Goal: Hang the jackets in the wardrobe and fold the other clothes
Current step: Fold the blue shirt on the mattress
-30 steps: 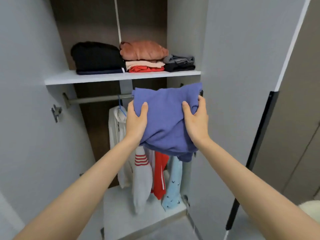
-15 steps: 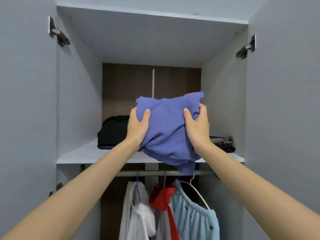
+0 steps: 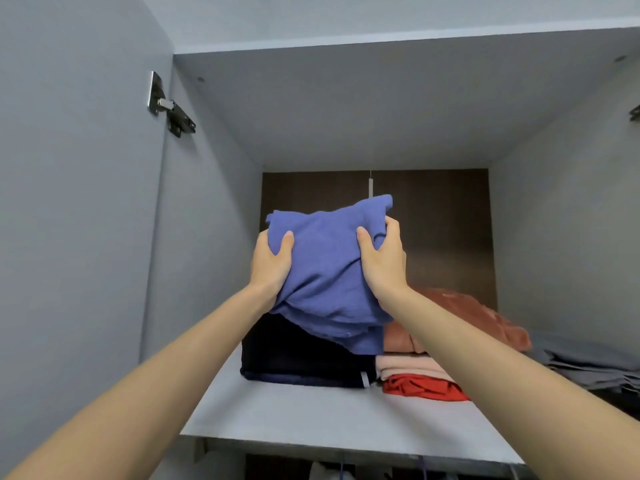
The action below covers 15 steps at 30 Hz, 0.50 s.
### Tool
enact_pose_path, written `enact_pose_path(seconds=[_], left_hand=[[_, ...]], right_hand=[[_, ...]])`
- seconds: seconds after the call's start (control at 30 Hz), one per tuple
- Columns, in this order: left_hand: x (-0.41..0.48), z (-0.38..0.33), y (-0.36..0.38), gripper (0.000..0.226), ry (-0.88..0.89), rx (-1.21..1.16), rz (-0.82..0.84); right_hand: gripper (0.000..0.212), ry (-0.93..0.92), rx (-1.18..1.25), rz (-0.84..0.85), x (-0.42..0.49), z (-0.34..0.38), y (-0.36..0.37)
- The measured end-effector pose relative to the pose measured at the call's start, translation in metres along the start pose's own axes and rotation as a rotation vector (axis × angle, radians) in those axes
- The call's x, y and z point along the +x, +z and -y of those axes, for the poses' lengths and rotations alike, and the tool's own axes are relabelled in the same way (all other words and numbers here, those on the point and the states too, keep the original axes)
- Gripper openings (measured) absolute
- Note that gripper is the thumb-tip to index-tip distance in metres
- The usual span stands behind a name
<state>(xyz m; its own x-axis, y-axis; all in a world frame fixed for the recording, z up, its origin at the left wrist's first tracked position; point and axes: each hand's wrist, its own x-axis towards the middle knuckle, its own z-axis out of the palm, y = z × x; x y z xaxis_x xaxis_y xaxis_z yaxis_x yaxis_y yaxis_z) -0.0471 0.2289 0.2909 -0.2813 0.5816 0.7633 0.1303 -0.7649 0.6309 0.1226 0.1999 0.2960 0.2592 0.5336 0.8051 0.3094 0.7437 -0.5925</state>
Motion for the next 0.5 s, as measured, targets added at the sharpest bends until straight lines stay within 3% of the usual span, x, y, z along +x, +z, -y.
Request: enact_pose_path(seconds=[0.3,0.5], left_hand=[[0.121,0.086,0.006,0.039,0.081,0.007,-0.010],[0.137,0.138,0.004,0.037,0.009,0.036,0.020]], right_hand=[[0.036,-0.094,-0.032,-0.108,0.091,-0.064,0.100],[0.031,-0.041,-0.138,0.025,0.103,-0.113,0.114]])
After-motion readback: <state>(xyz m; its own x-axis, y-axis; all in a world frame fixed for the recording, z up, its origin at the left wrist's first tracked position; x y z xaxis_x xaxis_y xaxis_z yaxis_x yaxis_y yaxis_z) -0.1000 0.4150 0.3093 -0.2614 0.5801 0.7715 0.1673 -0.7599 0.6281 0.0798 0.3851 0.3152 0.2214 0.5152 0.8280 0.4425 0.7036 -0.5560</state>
